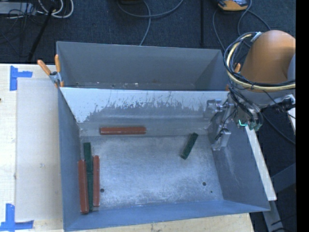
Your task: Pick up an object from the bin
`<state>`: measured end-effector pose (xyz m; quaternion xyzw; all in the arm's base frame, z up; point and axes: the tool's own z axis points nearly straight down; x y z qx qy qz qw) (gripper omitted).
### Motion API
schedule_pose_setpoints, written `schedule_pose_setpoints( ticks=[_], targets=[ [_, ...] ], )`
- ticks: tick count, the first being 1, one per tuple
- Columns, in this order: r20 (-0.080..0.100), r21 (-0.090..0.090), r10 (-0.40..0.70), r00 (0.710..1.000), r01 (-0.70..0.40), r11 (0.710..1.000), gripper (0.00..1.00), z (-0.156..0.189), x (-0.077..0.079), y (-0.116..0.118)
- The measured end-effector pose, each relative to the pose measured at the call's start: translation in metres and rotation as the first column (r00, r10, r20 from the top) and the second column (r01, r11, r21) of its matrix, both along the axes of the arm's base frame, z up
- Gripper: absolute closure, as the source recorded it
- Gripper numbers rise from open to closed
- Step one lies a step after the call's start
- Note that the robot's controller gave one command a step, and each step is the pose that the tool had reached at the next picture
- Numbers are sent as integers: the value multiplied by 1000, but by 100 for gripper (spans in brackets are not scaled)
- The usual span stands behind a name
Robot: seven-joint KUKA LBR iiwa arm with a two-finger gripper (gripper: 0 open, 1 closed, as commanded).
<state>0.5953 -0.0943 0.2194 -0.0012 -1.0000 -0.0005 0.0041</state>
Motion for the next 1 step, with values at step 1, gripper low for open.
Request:
schedule_pose_setpoints(
  ticks=[1],
  targets=[
    [9, 1, 462, 887, -462, 887, 0, -151, 9, -19]
  ],
)
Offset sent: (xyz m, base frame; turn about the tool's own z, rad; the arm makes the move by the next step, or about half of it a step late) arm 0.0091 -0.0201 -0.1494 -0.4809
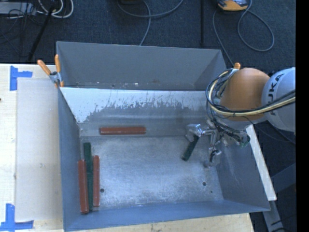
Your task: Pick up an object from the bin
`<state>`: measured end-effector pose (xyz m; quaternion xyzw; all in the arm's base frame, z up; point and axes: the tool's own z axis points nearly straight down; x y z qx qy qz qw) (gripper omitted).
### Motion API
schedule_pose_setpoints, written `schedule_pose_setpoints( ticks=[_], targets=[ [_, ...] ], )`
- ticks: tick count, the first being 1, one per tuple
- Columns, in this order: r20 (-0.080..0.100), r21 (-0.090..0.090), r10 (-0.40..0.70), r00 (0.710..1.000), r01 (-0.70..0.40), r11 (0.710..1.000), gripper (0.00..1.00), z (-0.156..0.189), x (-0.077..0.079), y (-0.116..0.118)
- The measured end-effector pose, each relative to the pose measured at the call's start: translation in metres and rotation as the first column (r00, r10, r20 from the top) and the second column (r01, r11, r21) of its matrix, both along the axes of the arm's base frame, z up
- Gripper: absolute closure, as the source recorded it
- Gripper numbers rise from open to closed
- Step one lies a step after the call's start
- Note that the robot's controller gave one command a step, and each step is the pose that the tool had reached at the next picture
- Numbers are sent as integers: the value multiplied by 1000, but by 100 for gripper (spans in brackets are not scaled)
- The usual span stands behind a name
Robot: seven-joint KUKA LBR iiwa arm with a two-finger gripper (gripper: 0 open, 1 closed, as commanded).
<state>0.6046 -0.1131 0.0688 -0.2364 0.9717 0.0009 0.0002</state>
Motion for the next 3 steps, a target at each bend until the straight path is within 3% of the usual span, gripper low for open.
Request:
schedule_pose_setpoints(
  ticks=[1, 2, 3],
  targets=[
    [4, -1, 166, 986, -166, 986, 0, 32, 18, 18],
    [3, -2, 338, 941, -338, 941, 0, 31, 17, 23],
    [-2, 1, 420, 908, -420, 908, 0, 0, 15, 2]
  ],
)
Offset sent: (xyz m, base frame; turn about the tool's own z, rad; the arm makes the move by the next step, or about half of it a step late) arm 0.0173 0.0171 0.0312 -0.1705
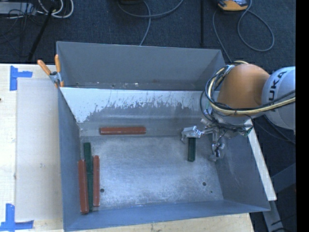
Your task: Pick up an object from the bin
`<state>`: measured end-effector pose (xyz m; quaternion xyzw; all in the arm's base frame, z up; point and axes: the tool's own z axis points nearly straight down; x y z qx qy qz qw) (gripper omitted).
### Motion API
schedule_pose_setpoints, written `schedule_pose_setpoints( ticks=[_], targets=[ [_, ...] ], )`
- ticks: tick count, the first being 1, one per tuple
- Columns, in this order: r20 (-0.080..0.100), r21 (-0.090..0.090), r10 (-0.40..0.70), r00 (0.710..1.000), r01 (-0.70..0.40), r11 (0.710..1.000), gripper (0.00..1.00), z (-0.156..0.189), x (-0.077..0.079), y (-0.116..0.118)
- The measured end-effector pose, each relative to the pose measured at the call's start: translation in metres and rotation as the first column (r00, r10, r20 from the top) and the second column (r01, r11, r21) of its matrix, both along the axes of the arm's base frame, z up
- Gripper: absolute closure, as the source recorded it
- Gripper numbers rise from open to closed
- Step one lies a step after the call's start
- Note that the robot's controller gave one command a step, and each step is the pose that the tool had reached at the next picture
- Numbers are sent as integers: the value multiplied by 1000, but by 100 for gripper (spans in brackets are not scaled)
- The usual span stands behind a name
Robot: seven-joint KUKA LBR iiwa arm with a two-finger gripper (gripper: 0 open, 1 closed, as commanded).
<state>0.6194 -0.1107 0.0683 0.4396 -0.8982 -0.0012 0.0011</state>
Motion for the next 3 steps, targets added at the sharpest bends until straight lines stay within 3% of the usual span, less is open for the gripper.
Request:
schedule_pose_setpoints(
  ticks=[1, 2, 3],
  targets=[
    [2, 1, -3, 1000, 3, 1000, 0, 0, 0, 0],
    [3, 1, -6, 1000, 6, 1000, 100, 0, 0, 0],
    [10, -1, -7, 1000, 7, 1000, 100, 61, 2, 1]
  ],
)
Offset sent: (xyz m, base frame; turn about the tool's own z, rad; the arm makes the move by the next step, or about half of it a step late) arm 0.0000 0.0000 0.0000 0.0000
